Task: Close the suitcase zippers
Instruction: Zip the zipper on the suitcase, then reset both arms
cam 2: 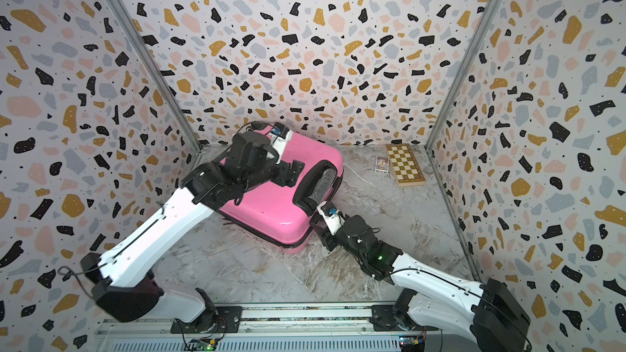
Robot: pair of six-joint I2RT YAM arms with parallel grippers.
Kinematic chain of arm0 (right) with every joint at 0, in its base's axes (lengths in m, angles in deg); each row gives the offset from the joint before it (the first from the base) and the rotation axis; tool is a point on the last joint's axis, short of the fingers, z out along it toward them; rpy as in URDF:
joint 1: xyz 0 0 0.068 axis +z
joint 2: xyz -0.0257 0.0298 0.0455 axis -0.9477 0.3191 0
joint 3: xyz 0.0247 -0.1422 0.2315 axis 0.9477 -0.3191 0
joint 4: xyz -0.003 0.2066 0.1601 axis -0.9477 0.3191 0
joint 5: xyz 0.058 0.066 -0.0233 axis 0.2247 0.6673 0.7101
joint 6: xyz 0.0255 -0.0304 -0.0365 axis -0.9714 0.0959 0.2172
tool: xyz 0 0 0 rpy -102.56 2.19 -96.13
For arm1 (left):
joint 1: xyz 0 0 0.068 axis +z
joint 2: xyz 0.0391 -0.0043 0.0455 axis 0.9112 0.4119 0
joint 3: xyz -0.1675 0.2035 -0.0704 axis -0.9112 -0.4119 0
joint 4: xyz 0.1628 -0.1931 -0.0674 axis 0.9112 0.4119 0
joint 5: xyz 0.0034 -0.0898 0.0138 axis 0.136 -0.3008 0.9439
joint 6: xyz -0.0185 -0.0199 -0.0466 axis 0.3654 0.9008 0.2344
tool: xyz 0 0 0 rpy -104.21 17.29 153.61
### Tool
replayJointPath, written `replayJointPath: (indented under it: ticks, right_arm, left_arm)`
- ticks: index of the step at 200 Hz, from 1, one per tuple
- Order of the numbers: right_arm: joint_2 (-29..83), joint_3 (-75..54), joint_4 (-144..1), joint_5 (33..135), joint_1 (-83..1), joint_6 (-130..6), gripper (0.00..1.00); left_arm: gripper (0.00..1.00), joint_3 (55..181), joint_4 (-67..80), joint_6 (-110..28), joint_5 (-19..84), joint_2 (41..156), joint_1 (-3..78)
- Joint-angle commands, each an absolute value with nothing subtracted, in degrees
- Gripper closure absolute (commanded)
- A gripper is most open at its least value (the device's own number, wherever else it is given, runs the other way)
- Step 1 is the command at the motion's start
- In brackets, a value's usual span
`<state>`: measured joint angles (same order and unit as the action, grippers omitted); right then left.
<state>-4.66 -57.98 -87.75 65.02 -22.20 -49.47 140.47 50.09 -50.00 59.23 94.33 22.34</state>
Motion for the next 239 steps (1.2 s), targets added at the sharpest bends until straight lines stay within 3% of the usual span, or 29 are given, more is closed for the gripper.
replayJointPath:
  ticks: [1,71,122,177,239]
  right_arm:
    - [-7.4,-59.1,-85.9,55.6,-27.3,-52.3,0.42]
    - [-2.2,-60.6,-86.9,48.9,-52.4,-53.9,0.41]
    - [6.6,-62.3,-92.0,48.2,-60.5,-57.2,0.41]
    - [13.2,-65.3,-107.1,53.5,-64.0,-55.2,0.39]
    - [19.0,-66.1,-118.4,64.0,-68.7,-51.1,0.38]
  left_arm:
    - [0.12,132.6,50.7,-48.5,70.4,88.2,25.8]
    - [0.13,106.1,53.2,-33.6,81.5,70.0,38.0]
    - [0.13,89.2,46.3,-27.8,81.9,62.1,43.8]
    - [0.12,76.2,14.1,-42.6,65.5,67.7,54.7]
    - [0.12,70.4,-12.2,-52.8,58.1,78.9,61.1]
